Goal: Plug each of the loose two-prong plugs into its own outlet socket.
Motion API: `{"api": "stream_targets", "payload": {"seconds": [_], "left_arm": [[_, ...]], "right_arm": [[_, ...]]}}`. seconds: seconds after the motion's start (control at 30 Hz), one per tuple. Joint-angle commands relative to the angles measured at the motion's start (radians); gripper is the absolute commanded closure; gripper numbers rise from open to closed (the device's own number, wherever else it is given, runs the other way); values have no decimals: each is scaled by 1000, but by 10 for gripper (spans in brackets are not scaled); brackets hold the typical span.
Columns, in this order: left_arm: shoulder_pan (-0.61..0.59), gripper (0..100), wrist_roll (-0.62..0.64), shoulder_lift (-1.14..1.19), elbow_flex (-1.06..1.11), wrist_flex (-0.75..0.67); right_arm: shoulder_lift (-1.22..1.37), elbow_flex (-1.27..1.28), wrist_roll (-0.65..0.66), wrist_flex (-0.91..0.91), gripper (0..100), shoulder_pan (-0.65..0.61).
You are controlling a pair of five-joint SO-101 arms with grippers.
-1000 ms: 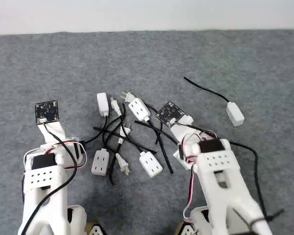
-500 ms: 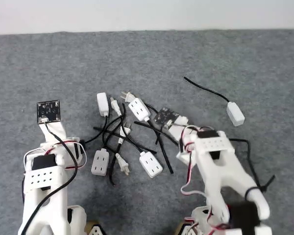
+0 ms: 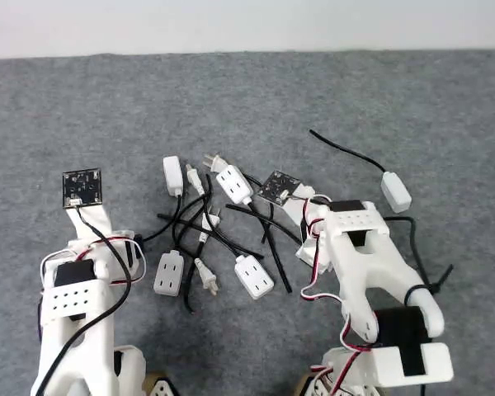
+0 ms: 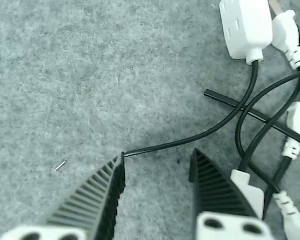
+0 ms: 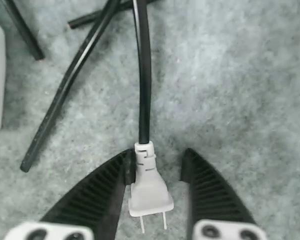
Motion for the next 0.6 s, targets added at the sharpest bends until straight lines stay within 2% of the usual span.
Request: {"api": "stream_targets", "payload": {"seconds": [0.0,0.2,0.43,0.57], "left_arm": [[-2,801,-12,-11,-7,-25],[37,804,-12,-11,-7,-18],[38,805,-6,21,-41,11],[35,805,-6,227,-150,21]], "right_arm": [[4,-54,9,4,998,-5],[-19,-68,-3,16,991,1],[-216,-198,-236,223,991,-19],[-421,-216,-350,288,991,-77]]}}
